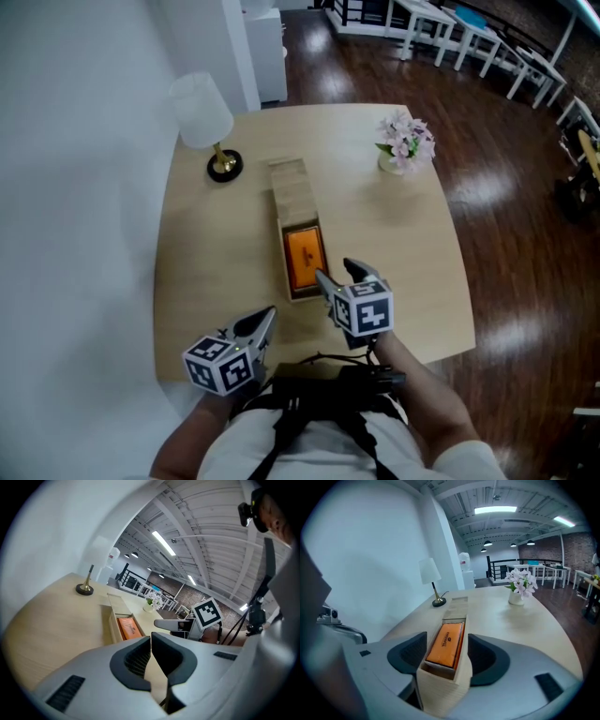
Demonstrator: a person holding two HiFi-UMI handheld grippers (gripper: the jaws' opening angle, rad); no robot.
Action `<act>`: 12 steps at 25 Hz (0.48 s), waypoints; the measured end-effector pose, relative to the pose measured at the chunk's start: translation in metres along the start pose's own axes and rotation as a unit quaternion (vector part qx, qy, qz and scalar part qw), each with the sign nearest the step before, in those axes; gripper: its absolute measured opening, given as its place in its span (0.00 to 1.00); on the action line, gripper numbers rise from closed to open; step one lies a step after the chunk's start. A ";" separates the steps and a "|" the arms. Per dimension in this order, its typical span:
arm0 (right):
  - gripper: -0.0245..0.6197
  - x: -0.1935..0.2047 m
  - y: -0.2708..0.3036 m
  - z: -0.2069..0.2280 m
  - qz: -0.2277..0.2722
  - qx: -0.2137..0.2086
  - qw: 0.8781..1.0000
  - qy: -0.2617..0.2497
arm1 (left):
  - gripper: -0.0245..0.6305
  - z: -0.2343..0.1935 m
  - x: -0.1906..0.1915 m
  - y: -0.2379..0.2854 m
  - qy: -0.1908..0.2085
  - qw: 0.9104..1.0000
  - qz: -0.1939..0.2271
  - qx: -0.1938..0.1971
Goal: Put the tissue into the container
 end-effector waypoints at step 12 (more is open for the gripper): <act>0.04 0.058 -0.066 0.041 -0.017 -0.015 1.000 -0.001 | 0.04 0.046 0.000 0.000 0.069 0.997 -0.003 0.039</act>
Point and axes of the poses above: the fingertips, and each gripper's own axes: y forward along the fingers, z to its right, x out of its underside, the point moved 3 cm from there along -y, backward along the fingers, and after that the axes turned 15 degrees about -z, right-handed, at the moved point
